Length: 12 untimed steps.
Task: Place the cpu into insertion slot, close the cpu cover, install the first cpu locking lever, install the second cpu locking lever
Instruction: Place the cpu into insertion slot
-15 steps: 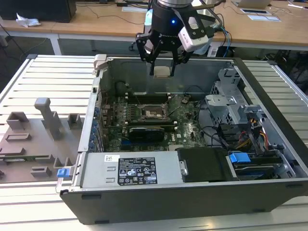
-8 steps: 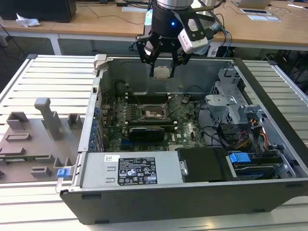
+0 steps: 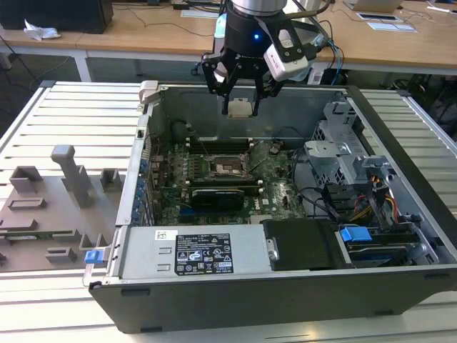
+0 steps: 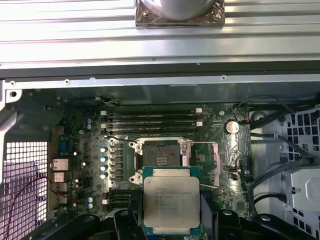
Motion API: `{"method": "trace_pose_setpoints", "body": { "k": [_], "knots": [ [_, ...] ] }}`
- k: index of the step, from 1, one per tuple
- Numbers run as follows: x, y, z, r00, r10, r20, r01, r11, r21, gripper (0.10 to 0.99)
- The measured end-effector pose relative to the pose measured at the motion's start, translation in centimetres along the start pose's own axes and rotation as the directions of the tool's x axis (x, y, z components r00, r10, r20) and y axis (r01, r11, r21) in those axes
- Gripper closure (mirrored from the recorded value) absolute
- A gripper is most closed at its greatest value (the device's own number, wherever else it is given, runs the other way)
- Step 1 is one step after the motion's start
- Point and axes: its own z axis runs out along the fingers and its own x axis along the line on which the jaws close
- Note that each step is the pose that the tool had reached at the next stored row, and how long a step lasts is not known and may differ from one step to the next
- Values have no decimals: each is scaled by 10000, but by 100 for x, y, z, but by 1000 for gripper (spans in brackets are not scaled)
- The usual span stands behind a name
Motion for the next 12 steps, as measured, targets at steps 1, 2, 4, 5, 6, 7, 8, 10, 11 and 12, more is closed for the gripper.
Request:
{"method": "trace_pose_setpoints", "body": {
  "k": [1, 2, 4, 5, 6, 7, 8, 10, 11, 12],
  "knots": [
    [0, 0, 2, 10000, 0, 0, 0, 10000, 0, 541],
    [0, 0, 5, 10000, 0, 0, 0, 10000, 0, 541],
    [0, -1, 9, 10000, 0, 0, 0, 10000, 0, 541],
    [0, -1, 11, 10000, 0, 0, 0, 10000, 0, 541],
    [0, -1, 14, 10000, 0, 0, 0, 10000, 0, 541],
    [-1, -2, 19, 10000, 0, 0, 0, 10000, 0, 541],
    [-1, -2, 23, 10000, 0, 0, 0, 10000, 0, 541],
    [-1, -2, 27, 10000, 0, 0, 0, 10000, 0, 541],
    [-1, -3, 30, 10000, 0, 0, 0, 10000, 0, 541],
    [-1, -3, 33, 10000, 0, 0, 0, 10000, 1, 541]
  ]
}}
